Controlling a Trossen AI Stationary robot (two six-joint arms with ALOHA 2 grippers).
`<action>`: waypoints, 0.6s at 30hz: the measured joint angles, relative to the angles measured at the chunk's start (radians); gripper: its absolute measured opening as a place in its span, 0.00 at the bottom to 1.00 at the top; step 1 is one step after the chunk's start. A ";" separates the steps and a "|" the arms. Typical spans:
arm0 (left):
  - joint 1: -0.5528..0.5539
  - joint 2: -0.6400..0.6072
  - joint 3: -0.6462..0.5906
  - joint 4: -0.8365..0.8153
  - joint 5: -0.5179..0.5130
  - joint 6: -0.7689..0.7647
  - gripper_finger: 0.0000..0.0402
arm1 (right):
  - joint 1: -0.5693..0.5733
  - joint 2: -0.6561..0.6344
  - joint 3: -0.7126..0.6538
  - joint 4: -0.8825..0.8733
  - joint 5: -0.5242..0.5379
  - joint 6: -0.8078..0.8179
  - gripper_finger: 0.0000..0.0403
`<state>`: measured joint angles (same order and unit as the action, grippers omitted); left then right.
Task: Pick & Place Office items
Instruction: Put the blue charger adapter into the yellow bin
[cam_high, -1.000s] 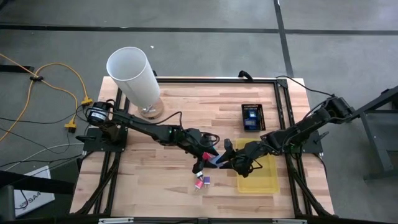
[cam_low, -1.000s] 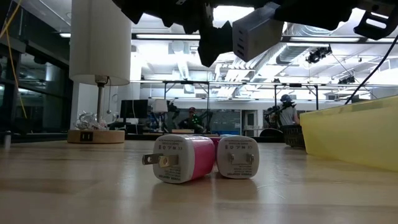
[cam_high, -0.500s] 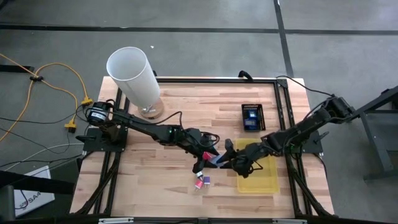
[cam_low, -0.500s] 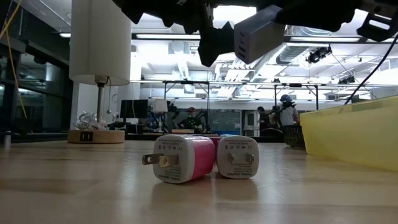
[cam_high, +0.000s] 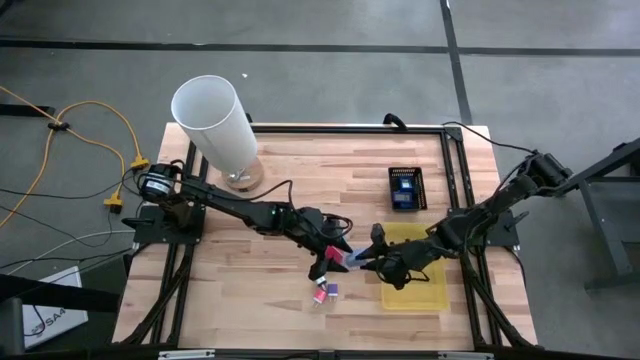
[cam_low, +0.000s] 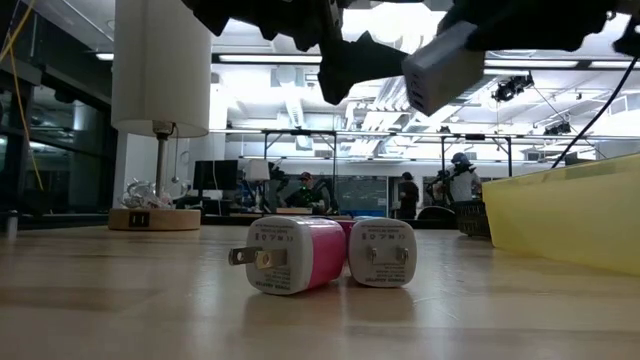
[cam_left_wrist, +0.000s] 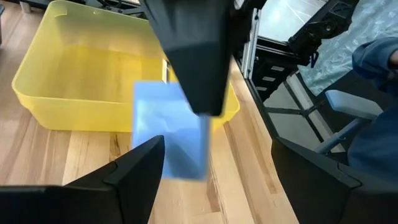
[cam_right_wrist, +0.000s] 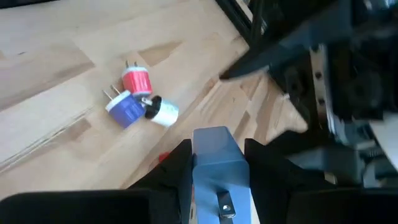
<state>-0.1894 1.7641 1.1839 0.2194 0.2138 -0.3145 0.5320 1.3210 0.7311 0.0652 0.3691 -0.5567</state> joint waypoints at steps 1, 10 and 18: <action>-0.002 0.000 0.000 -0.001 0.000 0.000 0.72 | 0.010 -0.012 0.000 -0.027 0.019 0.024 0.28; -0.004 -0.001 0.000 -0.001 -0.004 0.001 0.71 | 0.107 -0.124 0.001 -0.180 0.208 0.223 0.28; -0.004 -0.001 0.000 -0.002 -0.004 0.001 0.71 | 0.176 -0.154 0.002 -0.427 0.312 0.518 0.28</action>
<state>-0.1932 1.7634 1.1837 0.2173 0.2096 -0.3134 0.7078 1.1667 0.7326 -0.3622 0.6811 -0.0384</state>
